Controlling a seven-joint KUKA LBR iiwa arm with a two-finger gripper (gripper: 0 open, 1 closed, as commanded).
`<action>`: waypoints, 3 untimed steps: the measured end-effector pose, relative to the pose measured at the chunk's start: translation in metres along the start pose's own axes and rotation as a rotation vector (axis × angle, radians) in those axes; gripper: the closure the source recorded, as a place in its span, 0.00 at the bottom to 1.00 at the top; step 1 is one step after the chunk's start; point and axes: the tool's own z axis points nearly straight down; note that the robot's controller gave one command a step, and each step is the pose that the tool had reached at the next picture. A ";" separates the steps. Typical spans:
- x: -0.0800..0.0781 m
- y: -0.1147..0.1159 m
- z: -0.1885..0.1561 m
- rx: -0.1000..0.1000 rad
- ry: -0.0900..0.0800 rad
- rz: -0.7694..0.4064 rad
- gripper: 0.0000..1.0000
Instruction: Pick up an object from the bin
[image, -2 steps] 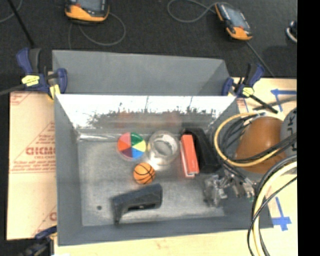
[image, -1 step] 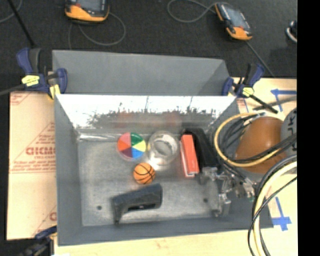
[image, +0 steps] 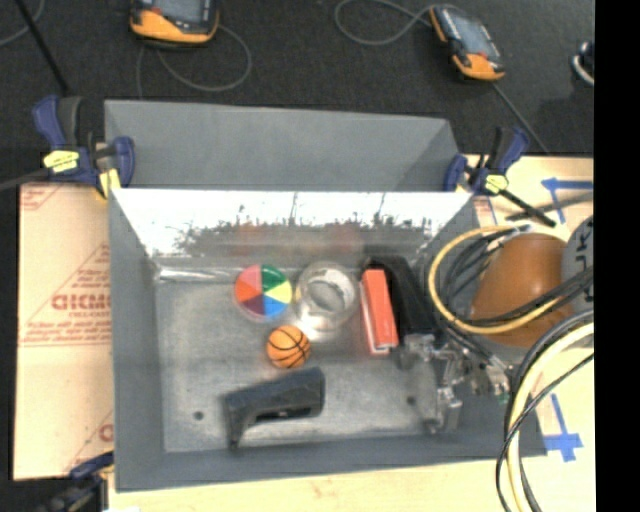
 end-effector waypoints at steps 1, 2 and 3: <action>-0.004 0.014 -0.028 -0.002 0.004 0.010 0.00; 0.007 0.022 -0.033 -0.002 0.000 0.019 0.00; 0.006 0.043 -0.035 -0.004 0.005 0.031 0.00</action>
Offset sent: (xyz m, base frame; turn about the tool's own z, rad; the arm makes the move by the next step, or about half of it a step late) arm -0.0213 0.0247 0.0254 0.0270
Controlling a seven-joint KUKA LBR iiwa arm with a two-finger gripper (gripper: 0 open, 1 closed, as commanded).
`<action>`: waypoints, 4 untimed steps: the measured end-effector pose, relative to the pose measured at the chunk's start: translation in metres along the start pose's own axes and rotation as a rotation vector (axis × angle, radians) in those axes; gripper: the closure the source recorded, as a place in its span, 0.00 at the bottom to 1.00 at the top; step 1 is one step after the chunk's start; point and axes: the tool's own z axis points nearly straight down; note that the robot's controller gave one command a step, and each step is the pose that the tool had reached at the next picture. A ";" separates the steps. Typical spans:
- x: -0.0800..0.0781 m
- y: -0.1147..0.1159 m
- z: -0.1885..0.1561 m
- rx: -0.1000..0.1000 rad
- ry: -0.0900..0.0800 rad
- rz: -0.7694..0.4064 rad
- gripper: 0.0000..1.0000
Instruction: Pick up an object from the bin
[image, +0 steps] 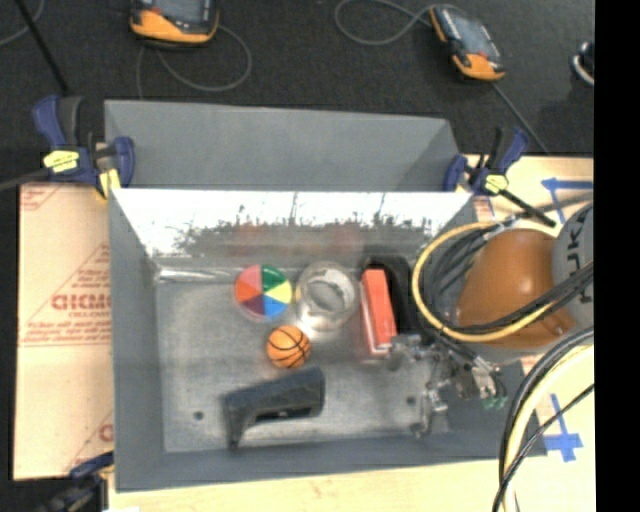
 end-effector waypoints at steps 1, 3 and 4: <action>-0.006 0.005 -0.011 0.000 -0.002 -0.003 0.00; -0.013 0.050 -0.057 0.000 -0.003 -0.078 0.00; -0.034 0.076 -0.058 0.004 -0.003 -0.090 0.00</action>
Offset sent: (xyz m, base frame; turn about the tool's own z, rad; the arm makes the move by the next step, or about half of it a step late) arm -0.0004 0.0622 0.0519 -0.0272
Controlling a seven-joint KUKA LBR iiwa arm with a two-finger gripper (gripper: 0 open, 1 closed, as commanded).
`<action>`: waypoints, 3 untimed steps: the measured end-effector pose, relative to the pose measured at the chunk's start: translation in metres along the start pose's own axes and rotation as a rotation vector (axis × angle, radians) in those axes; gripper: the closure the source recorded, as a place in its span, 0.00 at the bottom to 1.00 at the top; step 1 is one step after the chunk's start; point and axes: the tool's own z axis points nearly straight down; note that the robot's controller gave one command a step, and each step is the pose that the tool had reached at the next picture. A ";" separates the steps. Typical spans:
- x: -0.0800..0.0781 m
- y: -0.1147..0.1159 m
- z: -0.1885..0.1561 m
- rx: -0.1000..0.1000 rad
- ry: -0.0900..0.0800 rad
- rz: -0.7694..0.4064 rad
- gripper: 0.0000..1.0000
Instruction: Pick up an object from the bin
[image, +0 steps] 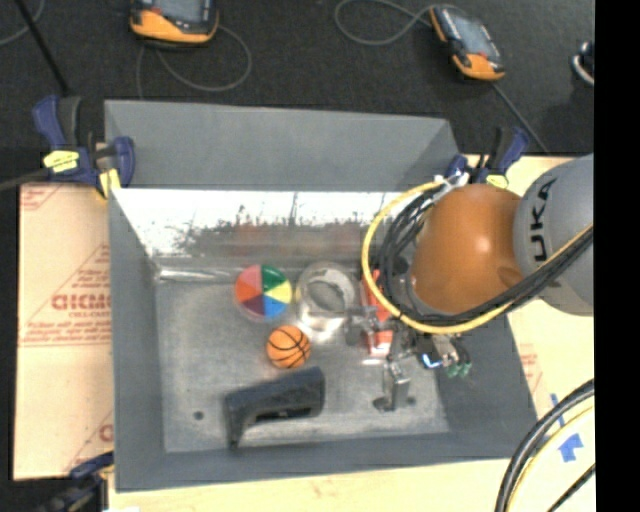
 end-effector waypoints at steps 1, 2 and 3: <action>-0.006 0.028 0.034 -0.002 -0.004 -0.115 0.00; -0.009 0.050 0.080 -0.002 -0.002 -0.110 0.00; -0.030 0.108 0.093 -0.002 -0.001 -0.244 1.00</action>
Offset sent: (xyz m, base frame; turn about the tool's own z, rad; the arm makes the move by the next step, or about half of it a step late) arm -0.0059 0.0601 -0.0932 -0.0992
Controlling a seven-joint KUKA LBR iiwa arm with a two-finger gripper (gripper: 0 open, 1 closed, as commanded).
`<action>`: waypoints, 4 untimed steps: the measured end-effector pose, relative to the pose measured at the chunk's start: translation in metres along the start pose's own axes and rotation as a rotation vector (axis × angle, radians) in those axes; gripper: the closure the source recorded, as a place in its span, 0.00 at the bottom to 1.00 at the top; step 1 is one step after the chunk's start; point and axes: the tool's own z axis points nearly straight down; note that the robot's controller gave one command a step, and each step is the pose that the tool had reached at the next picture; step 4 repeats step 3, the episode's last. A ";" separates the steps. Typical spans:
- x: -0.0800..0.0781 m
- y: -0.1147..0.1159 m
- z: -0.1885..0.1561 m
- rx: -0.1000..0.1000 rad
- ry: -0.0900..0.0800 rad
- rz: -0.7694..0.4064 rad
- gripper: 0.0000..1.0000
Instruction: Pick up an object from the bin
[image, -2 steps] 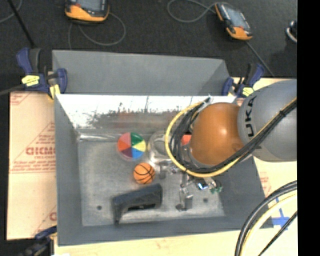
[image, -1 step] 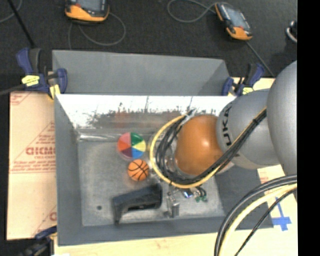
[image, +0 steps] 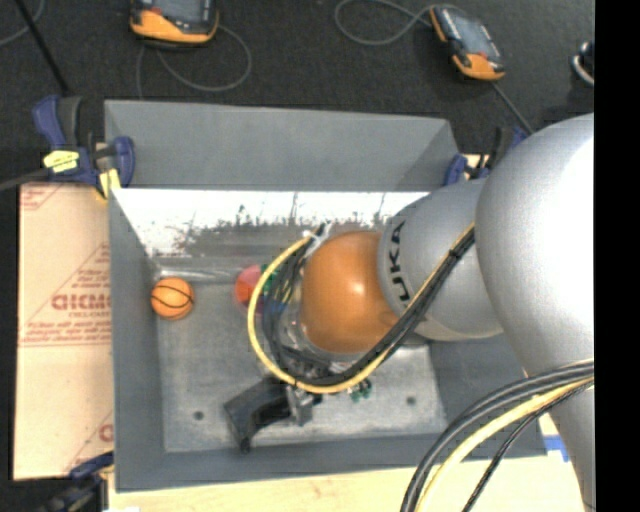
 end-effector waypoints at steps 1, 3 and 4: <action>0.000 0.000 0.000 0.000 0.000 -0.003 1.00; 0.000 0.000 0.000 0.001 0.000 -0.006 1.00; 0.000 0.000 0.000 0.001 0.000 -0.006 1.00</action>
Offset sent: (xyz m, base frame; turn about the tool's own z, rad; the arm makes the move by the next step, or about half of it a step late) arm 0.0000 0.0000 0.0000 0.0000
